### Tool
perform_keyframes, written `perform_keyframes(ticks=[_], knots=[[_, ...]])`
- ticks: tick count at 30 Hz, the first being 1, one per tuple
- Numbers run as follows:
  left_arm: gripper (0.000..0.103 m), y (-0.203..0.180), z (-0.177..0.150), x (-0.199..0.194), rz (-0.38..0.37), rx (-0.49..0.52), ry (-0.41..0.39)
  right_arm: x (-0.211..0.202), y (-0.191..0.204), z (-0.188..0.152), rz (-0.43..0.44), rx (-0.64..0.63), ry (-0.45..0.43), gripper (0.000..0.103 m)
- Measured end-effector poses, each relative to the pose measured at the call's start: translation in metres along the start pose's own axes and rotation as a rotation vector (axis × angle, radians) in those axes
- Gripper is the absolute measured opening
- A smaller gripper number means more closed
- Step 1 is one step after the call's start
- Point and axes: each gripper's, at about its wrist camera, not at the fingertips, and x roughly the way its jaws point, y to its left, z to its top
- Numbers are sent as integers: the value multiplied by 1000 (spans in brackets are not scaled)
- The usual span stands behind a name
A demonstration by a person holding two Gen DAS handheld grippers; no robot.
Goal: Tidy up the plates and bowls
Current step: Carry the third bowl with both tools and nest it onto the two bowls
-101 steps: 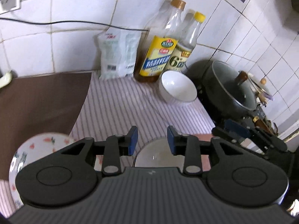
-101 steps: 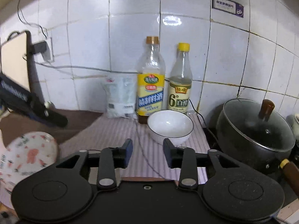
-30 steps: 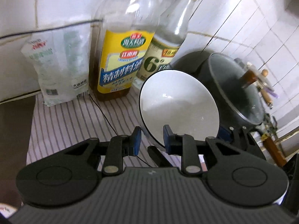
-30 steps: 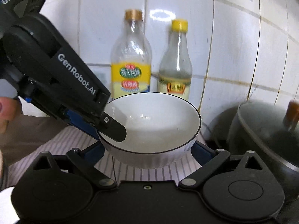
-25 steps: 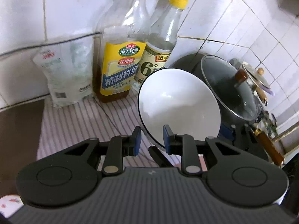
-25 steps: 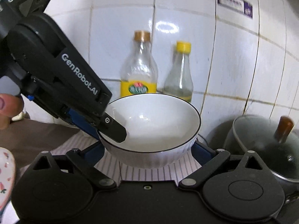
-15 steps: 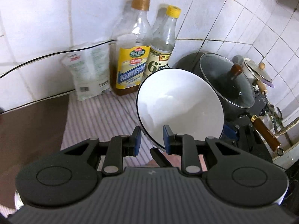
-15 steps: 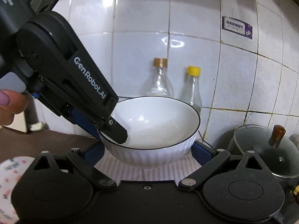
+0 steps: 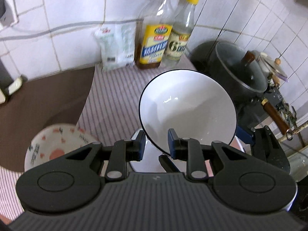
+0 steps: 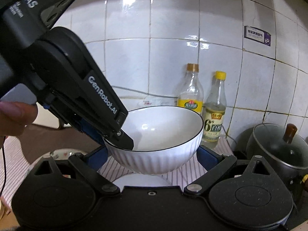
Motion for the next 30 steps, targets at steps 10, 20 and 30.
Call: perform_keyframes(ticks=[10, 20, 30], knots=[[23, 16, -38, 37, -10, -63, 69, 12, 6, -35, 53, -15, 117, 100], [23, 20, -43, 61, 60, -63, 117, 26, 8, -43, 100, -49, 216, 98], [23, 14, -43, 65, 99, -41, 117, 30, 12, -46, 69, -106, 255, 98]])
